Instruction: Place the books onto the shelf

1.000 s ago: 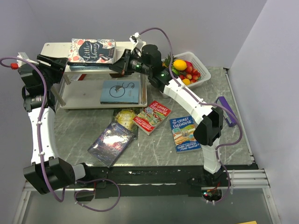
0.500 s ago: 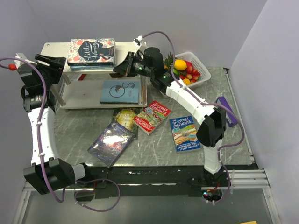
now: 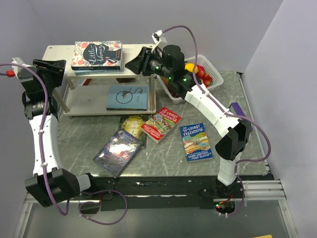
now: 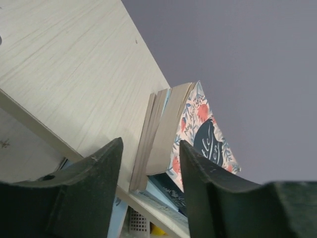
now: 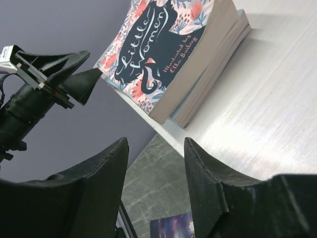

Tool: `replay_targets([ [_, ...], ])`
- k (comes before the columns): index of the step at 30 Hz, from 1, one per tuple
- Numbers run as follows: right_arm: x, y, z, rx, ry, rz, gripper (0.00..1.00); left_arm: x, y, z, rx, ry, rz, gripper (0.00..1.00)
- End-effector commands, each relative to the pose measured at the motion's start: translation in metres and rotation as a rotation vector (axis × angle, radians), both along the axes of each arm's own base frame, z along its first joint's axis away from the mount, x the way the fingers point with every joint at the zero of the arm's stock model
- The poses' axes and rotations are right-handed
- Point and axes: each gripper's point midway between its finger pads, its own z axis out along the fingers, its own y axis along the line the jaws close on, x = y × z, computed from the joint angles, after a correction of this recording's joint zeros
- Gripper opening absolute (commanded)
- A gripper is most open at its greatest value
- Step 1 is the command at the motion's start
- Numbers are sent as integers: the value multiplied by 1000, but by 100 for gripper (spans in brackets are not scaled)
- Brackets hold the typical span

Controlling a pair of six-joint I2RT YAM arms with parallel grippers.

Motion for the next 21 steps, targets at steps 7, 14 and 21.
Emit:
replay_targets([
  [7,22,-10,4,-25,19,-54,2,13,9,19,-5,-76,20,23],
  [14,31,-5,-7,-60,49,-40,0,27,11,8,-12,-47,5,15],
  [21,32,4,-21,-71,80,-7,0,40,-3,-2,-29,-37,-68,15],
])
